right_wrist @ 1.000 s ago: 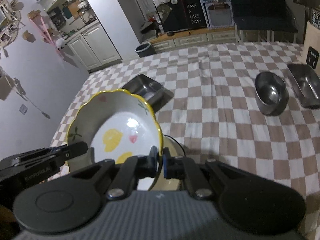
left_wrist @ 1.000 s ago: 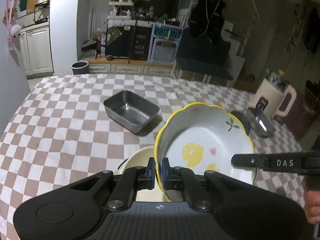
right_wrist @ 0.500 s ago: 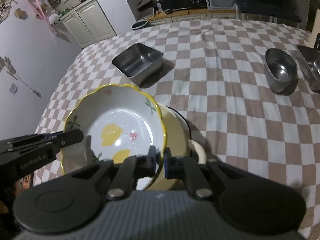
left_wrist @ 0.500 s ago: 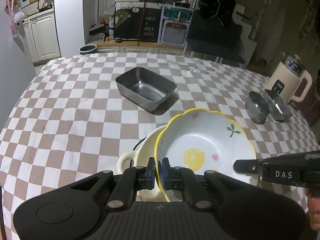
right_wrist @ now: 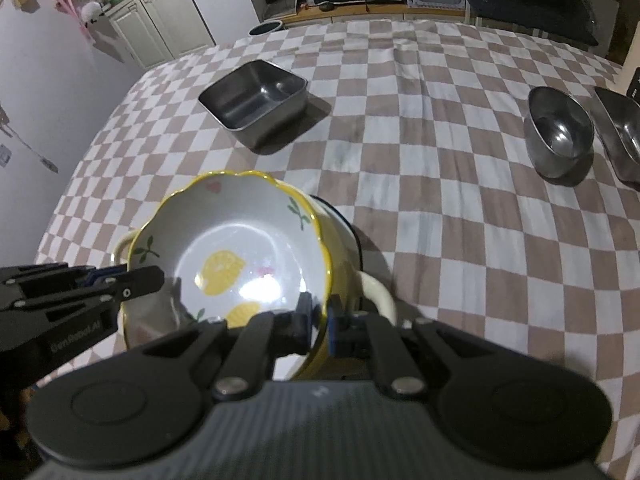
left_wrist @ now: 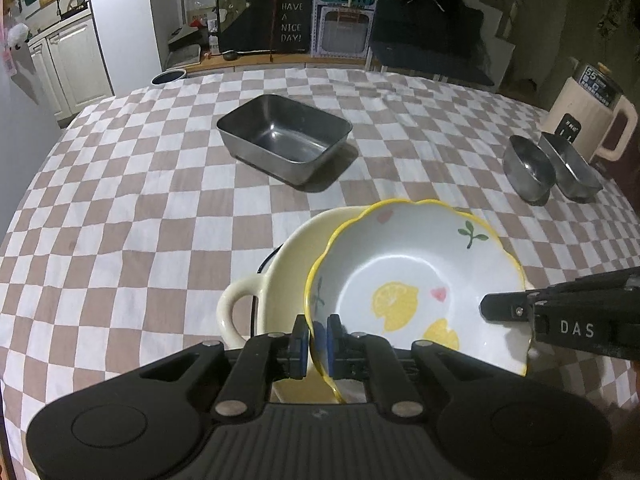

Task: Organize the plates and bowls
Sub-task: 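Lower the lemon-print bowl into the cream bowl and open both grippers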

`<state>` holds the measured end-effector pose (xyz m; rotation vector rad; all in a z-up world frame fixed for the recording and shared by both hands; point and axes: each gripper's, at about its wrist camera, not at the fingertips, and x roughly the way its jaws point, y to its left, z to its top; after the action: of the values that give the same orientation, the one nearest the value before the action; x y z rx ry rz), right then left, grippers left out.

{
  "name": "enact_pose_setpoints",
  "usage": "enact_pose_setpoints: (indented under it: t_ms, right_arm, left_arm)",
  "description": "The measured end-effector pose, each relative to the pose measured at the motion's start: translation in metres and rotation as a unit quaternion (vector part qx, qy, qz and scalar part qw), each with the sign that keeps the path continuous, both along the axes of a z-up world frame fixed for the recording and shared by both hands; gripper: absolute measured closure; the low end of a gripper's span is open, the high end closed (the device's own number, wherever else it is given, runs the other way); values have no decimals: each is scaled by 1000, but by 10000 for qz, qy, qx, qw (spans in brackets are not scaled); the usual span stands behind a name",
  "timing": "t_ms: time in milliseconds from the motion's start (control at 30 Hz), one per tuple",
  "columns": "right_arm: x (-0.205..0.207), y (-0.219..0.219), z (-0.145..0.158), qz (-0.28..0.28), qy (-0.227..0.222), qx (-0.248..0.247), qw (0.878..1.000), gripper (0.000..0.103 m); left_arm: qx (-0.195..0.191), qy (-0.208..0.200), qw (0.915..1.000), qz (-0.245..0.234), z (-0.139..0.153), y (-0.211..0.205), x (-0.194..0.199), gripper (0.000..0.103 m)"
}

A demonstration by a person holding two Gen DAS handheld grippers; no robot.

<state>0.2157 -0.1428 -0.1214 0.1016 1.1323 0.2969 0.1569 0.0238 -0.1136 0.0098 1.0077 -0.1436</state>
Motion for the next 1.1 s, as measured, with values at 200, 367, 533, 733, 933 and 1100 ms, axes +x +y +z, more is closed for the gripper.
enact_pose_setpoints:
  t_ms: [200,367,533,733,933,1100]
  right_arm:
    - [1,3,1,90,-59,-43,9999,95]
    - [1,3,5,178,-165,-62,9997,95]
    - [0,6,8,266,-277,-127,9992,95]
    - [0,4,8,269,-323,-149,9990,95]
    - [-1,5,11,312,-406,-214,9985,95]
    - [-2,6,15,370,-501,-269,9977,95]
  left_arm:
    - [58,21,10000,39,-3,3,3,94]
    - [167,49,9998,44,-7,4,5,93]
    - [204,77,9998,40,-8,6,6,93]
    - [217,130,9997,-26,-10,5,7,92]
    - [204,184,9996,-74,-12,4,8,91]
    - [165,207,9996,-91,-13,6,8,91]
